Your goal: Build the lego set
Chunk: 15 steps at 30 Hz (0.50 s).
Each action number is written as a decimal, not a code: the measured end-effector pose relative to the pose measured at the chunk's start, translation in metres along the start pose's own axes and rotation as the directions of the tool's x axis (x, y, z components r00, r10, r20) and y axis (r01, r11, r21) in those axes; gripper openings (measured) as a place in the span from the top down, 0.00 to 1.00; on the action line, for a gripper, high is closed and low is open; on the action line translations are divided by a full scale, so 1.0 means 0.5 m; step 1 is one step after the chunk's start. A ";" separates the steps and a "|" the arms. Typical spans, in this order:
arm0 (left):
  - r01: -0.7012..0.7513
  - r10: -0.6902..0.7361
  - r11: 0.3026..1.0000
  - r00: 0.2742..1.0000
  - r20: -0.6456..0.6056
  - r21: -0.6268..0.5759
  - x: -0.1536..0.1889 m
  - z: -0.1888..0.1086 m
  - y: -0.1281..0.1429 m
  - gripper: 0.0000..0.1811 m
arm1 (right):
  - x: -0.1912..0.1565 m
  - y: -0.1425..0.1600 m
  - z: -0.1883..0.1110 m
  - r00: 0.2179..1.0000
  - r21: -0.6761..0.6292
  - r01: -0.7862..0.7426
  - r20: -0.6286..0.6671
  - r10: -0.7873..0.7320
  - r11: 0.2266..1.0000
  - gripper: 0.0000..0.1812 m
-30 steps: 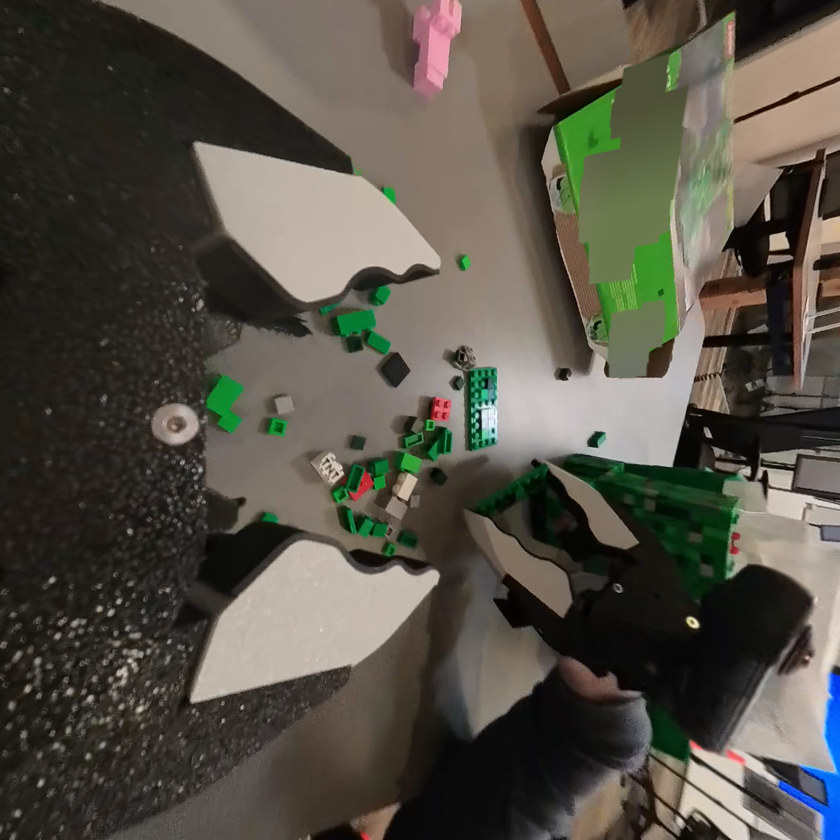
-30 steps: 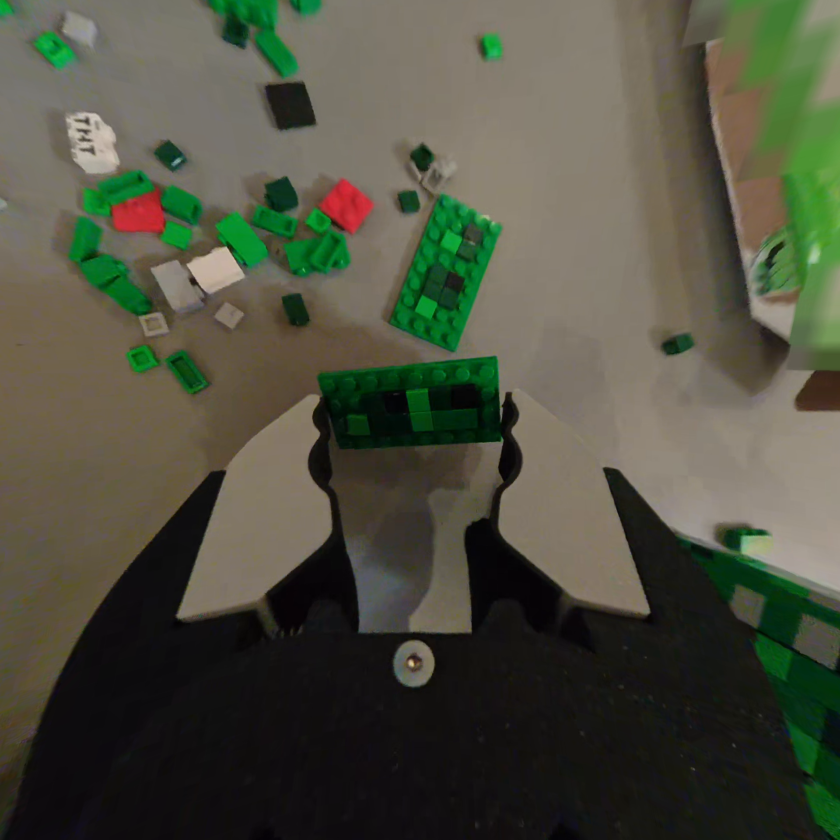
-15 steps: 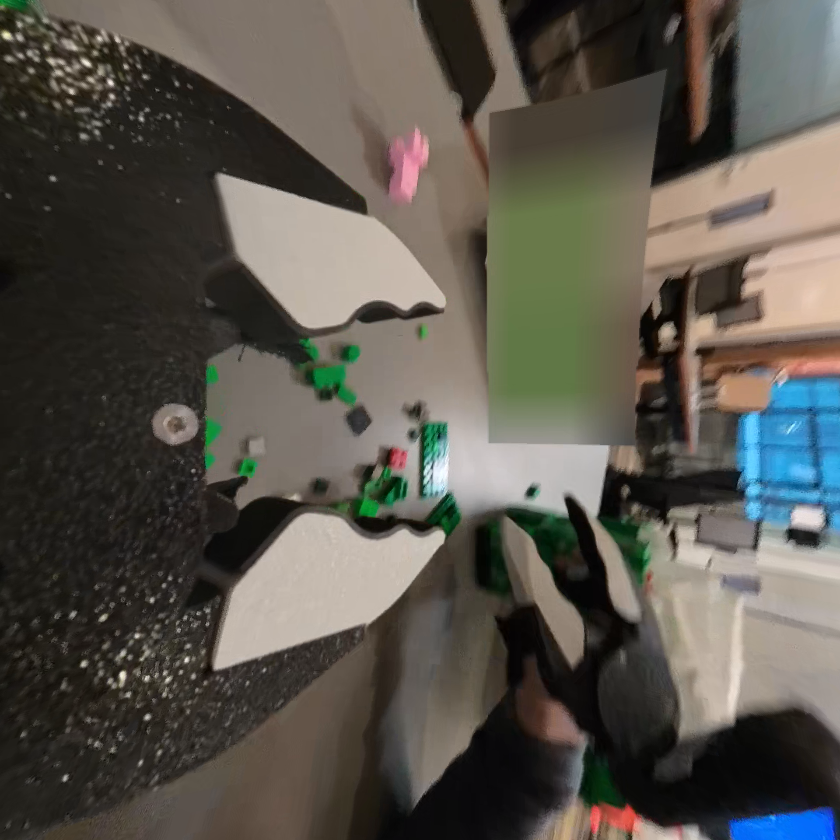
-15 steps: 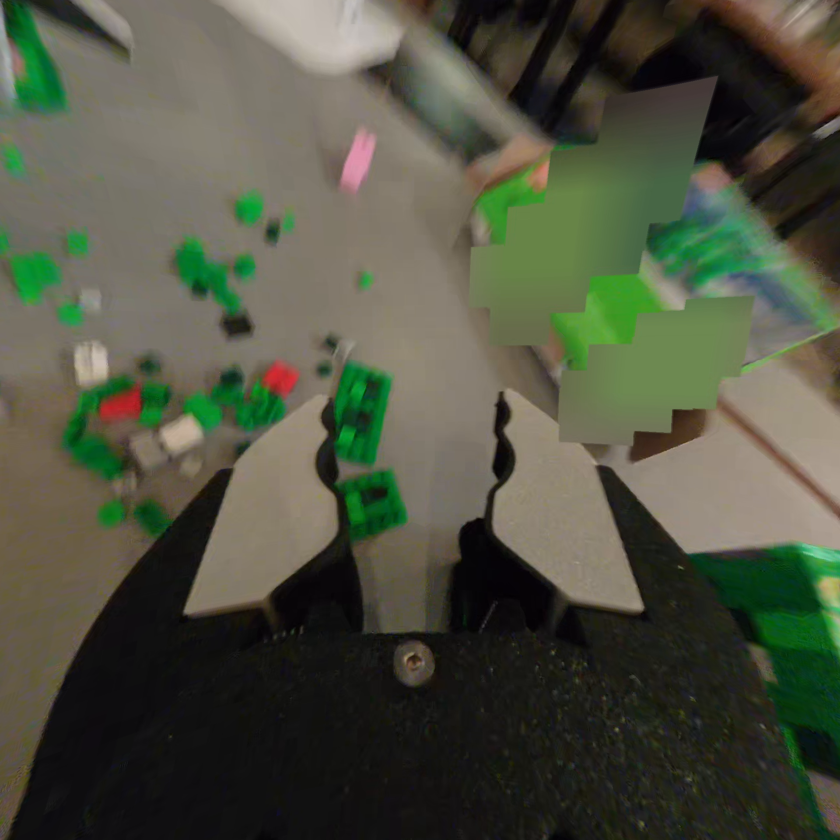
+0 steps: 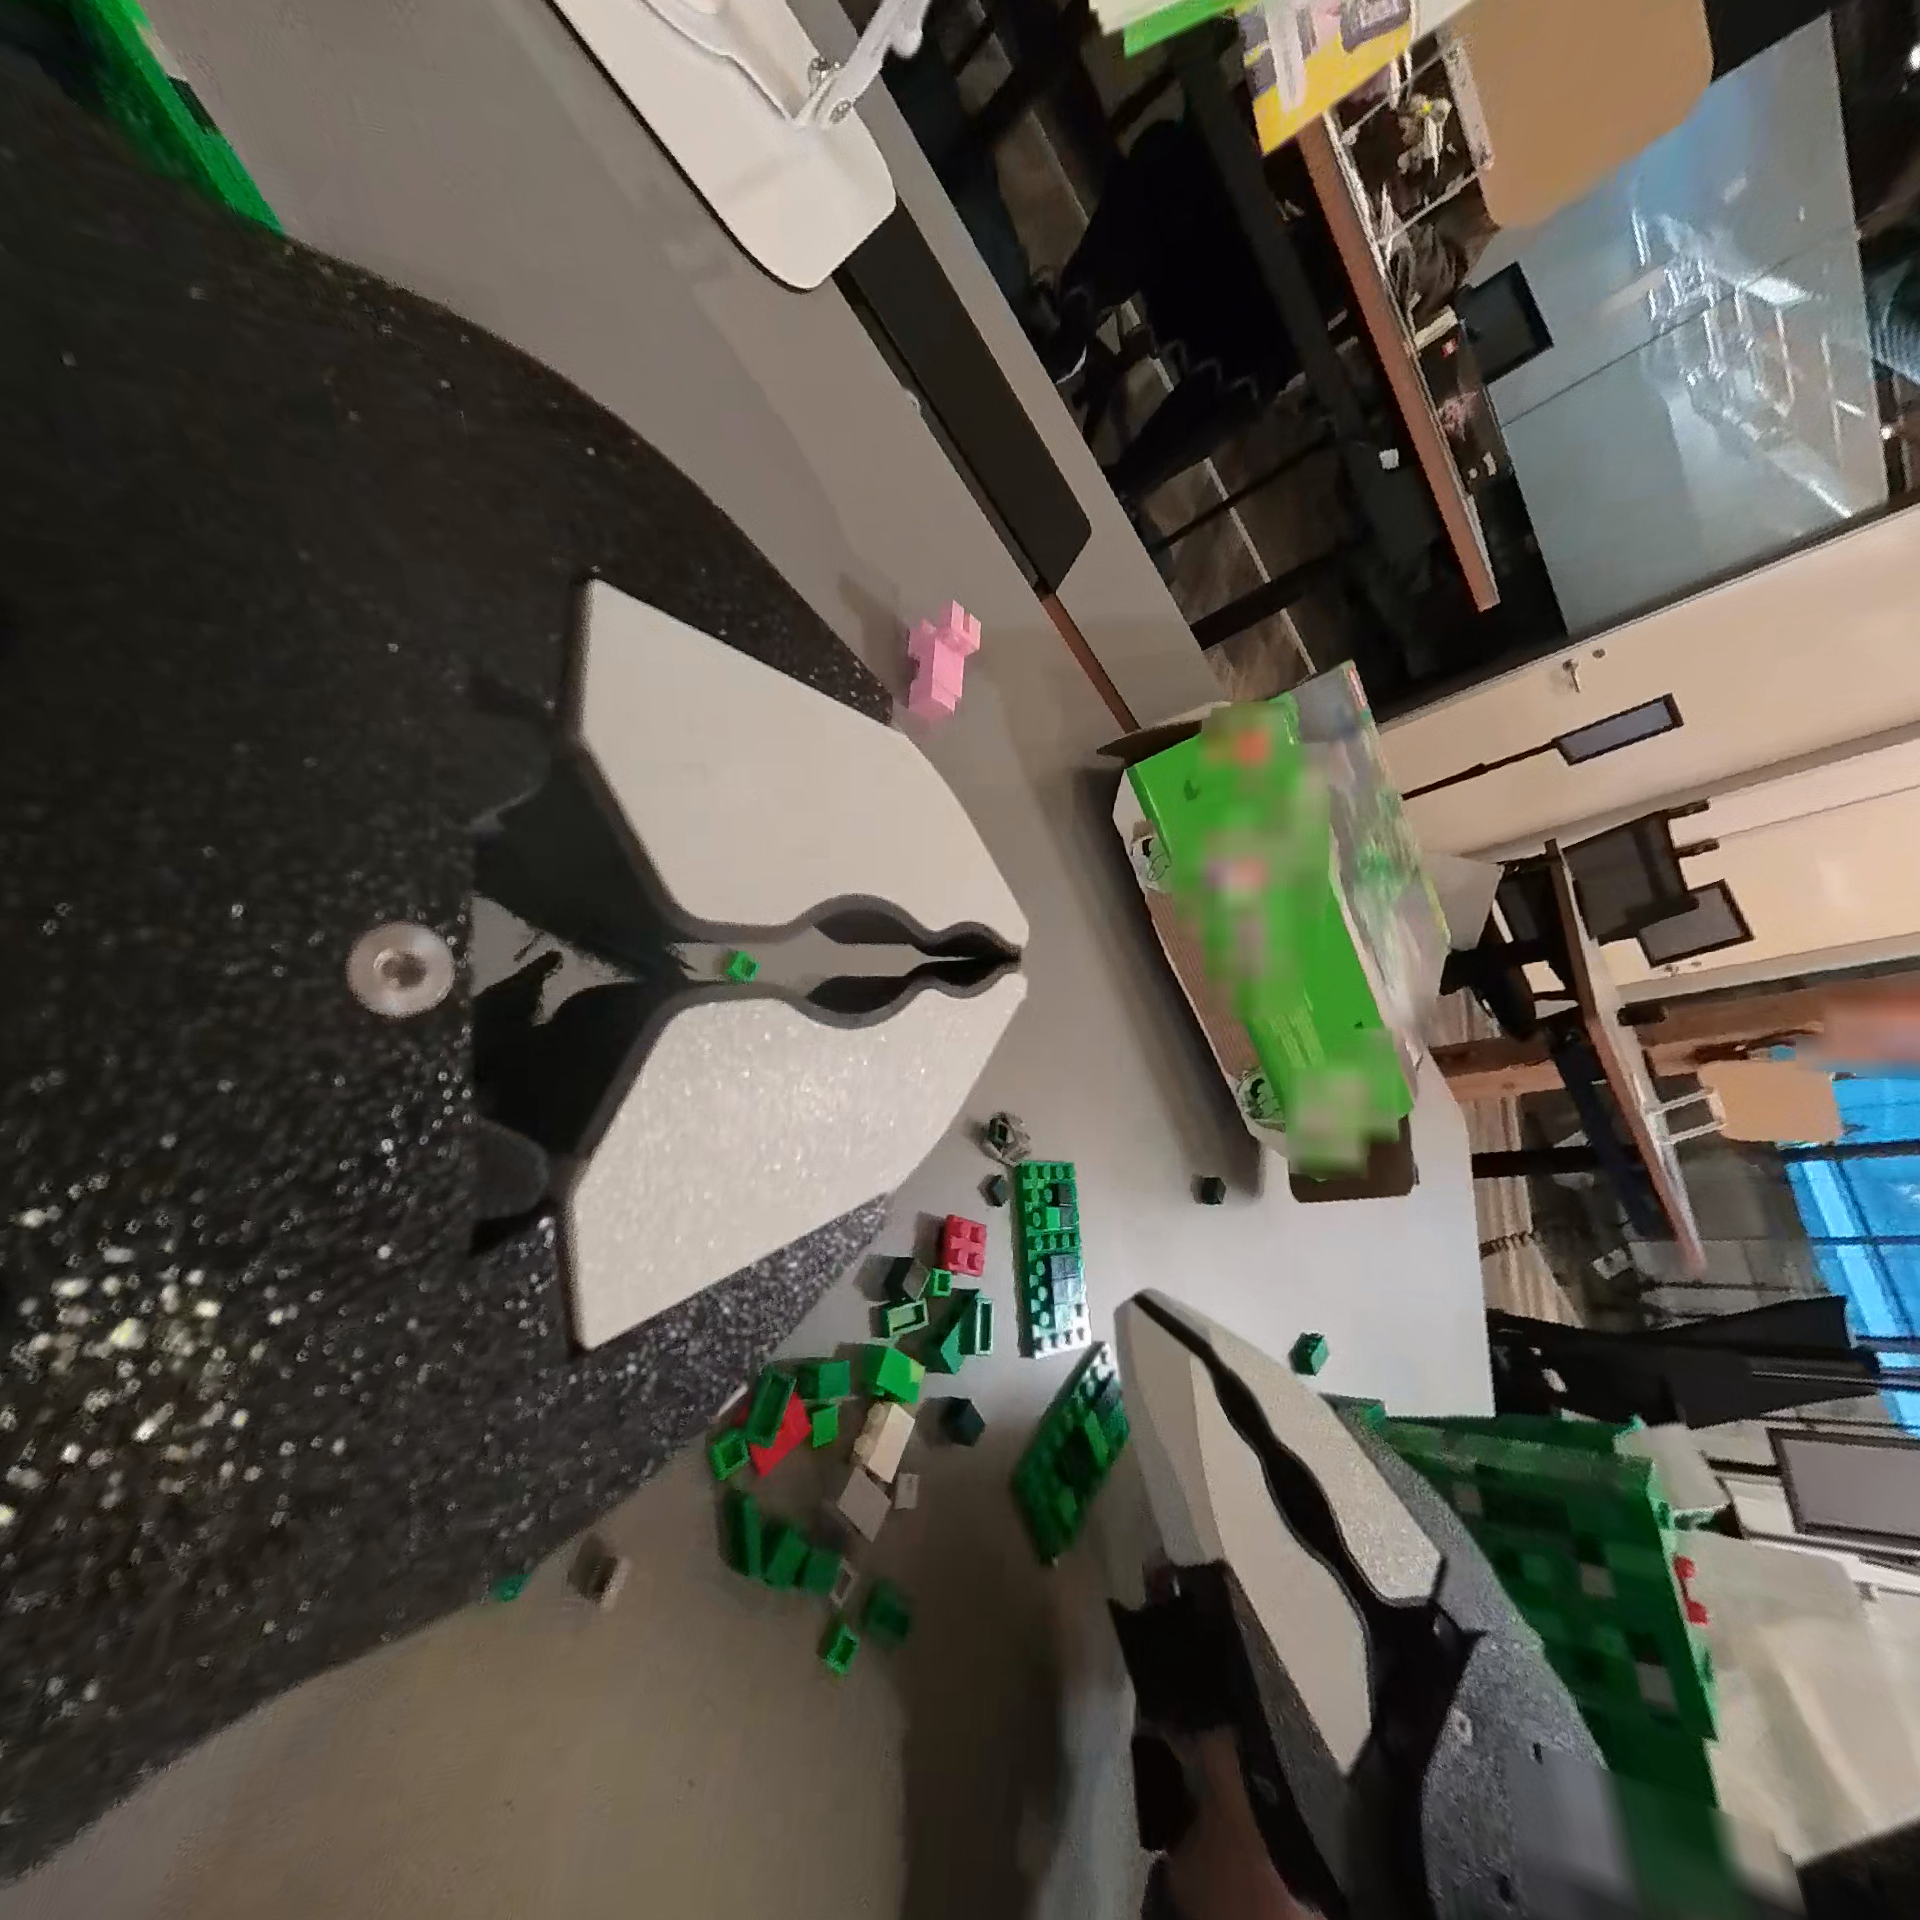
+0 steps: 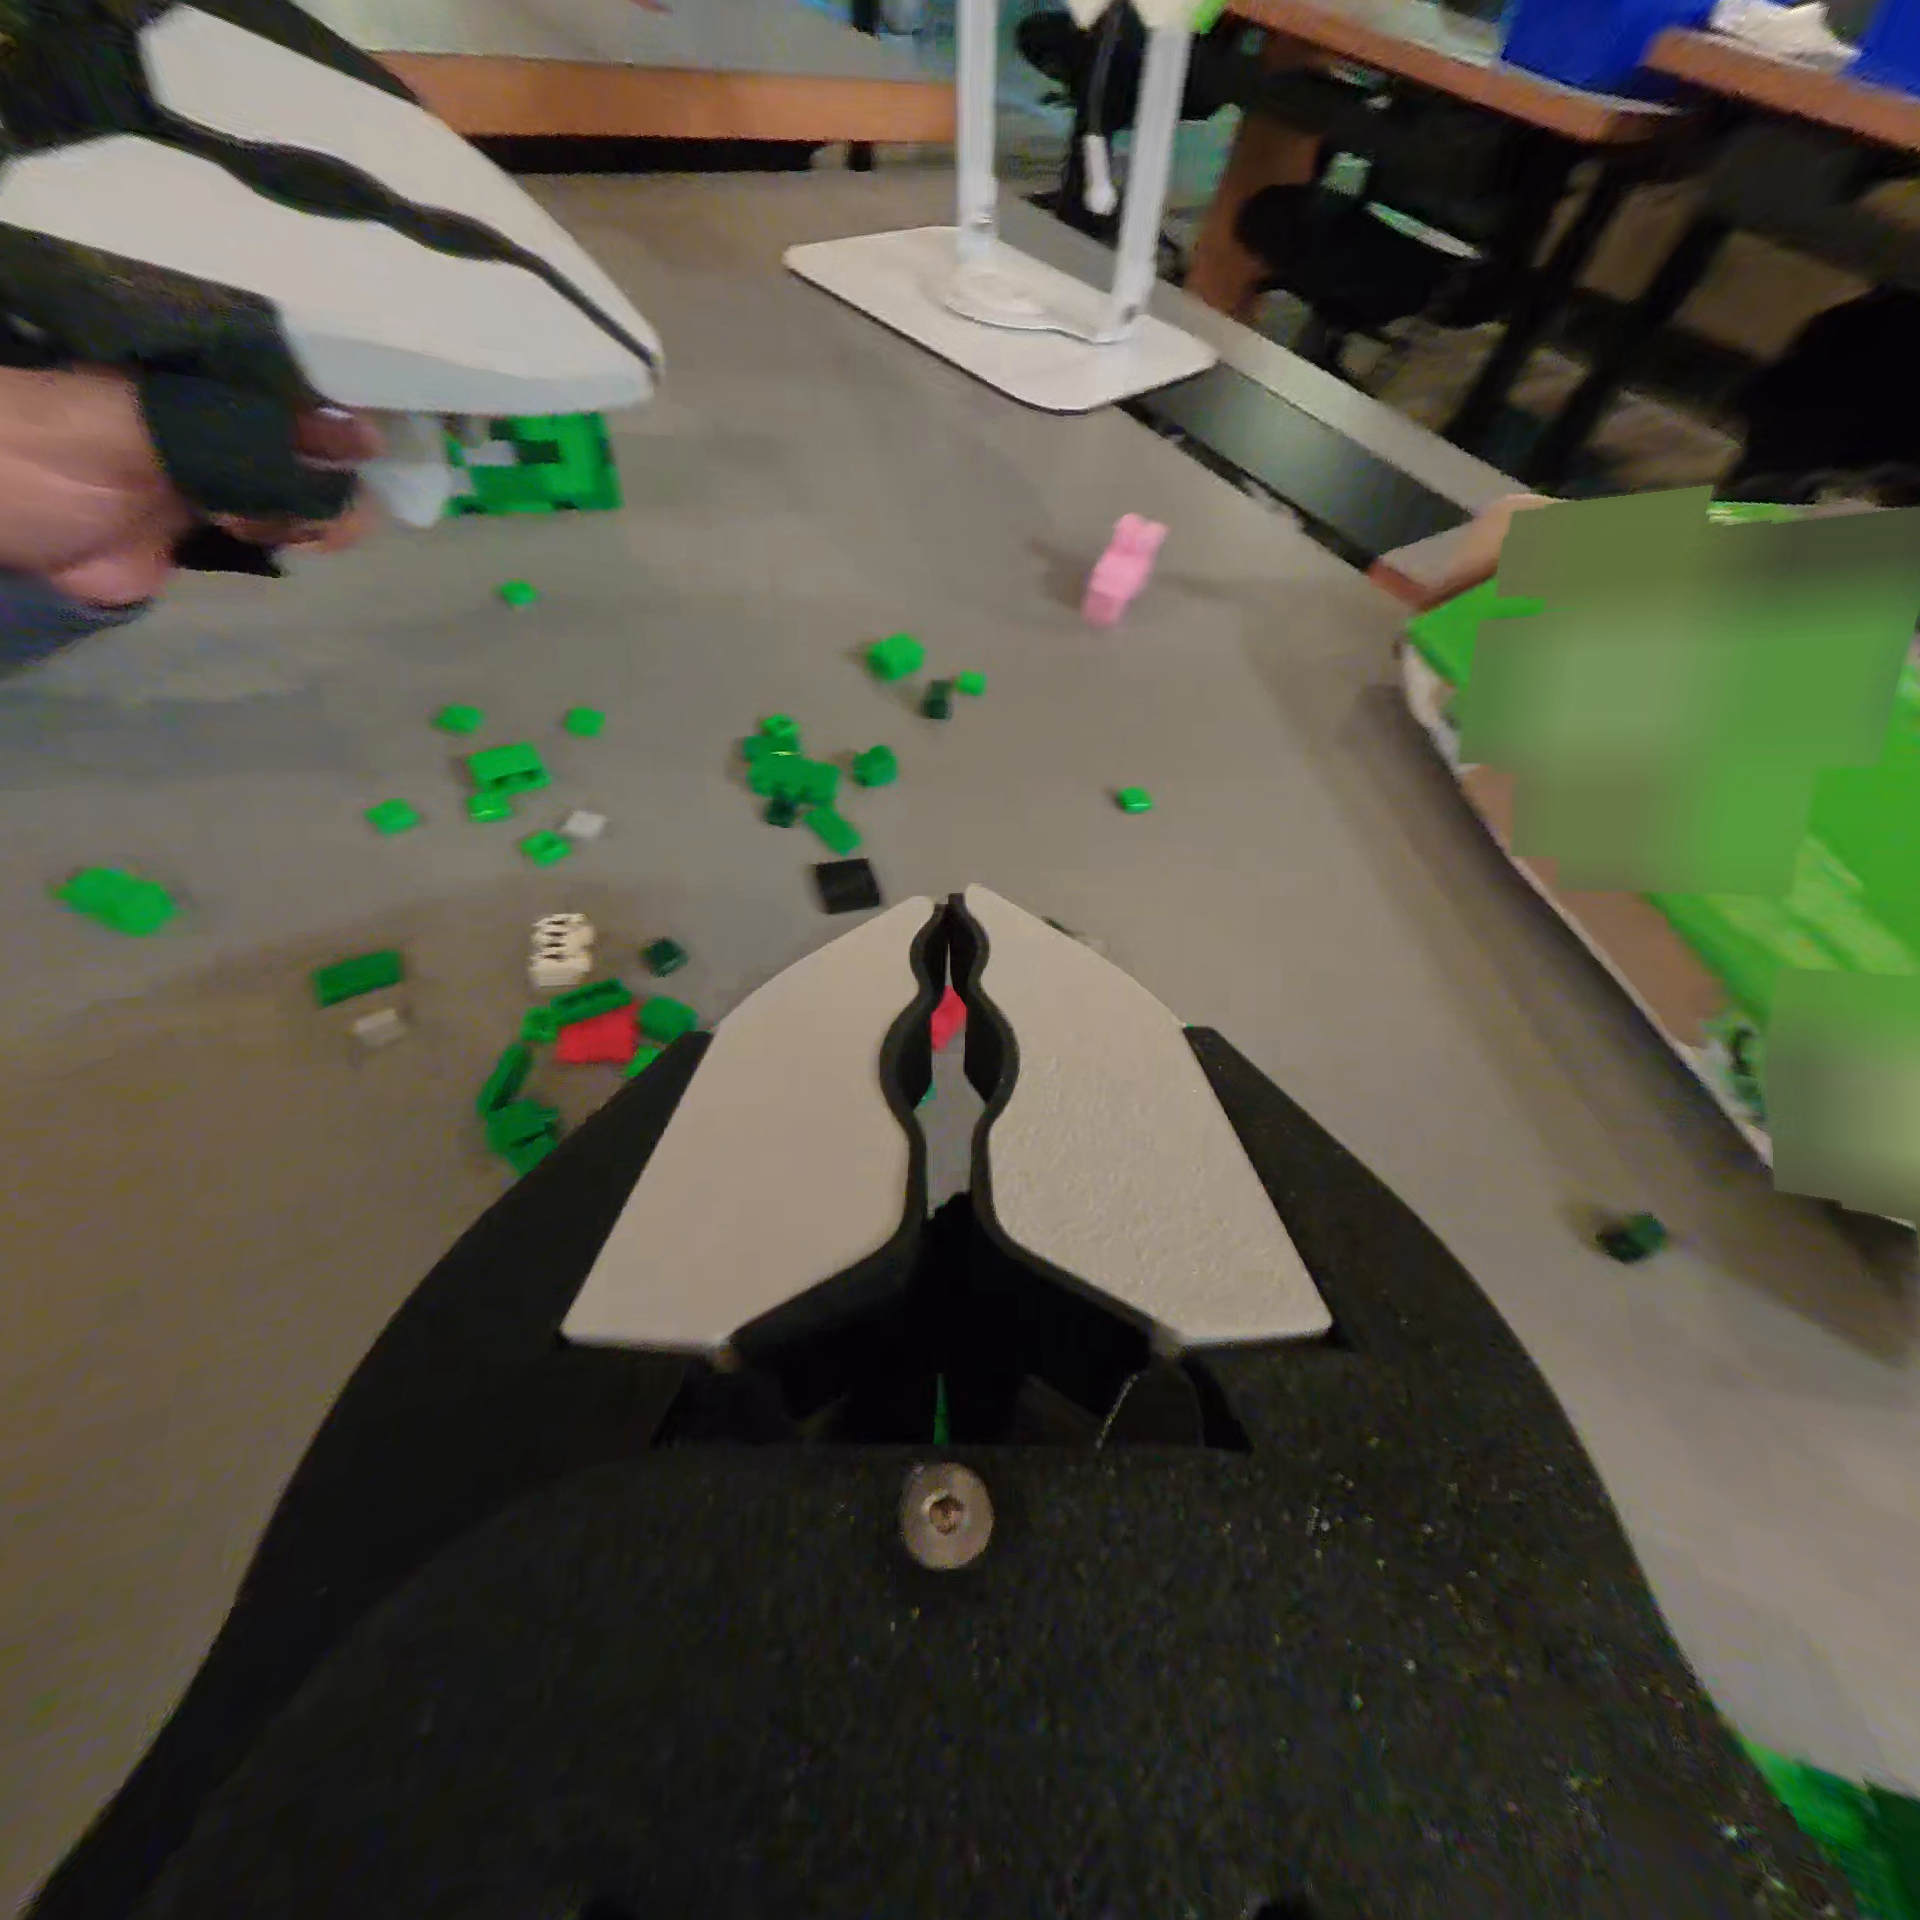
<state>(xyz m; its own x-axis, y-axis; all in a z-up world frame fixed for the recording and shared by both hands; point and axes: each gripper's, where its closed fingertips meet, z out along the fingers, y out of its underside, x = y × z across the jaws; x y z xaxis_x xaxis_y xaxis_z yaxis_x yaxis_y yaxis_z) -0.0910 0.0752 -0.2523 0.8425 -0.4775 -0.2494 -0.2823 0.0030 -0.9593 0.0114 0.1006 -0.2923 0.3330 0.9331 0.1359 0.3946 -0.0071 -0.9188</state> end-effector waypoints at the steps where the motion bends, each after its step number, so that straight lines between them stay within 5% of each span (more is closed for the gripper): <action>1: -0.013 0.013 1.000 1.000 -0.004 -0.003 0.003 0.001 0.001 1.00 | -0.013 -0.005 0.000 0.999 0.014 -0.002 0.037 0.001 1.000 1.00; 9: -0.083 0.079 0.996 0.993 -0.084 -0.044 0.047 0.014 0.016 1.00 | -0.058 0.005 0.020 0.985 -0.029 -0.073 0.156 0.076 0.997 0.70; 13: -0.244 0.251 0.960 0.967 0.039 -0.137 0.025 0.009 0.035 1.00 | -0.061 0.013 0.033 0.985 -0.071 -0.101 0.131 0.109 0.992 0.50; 15: -0.313 0.332 0.934 0.938 0.103 -0.171 0.021 -0.006 0.030 0.91 | -0.065 0.009 0.034 0.984 -0.070 -0.115 0.132 0.124 0.991 0.45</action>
<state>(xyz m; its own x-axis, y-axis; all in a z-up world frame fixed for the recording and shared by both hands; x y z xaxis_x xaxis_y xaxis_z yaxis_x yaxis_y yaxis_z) -0.0876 0.0677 -0.2689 0.7432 -0.3563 -0.5663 -0.6056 0.0017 -0.7958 -0.0122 0.0763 -0.3073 0.2636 0.9642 -0.0288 0.4122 -0.1396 -0.9003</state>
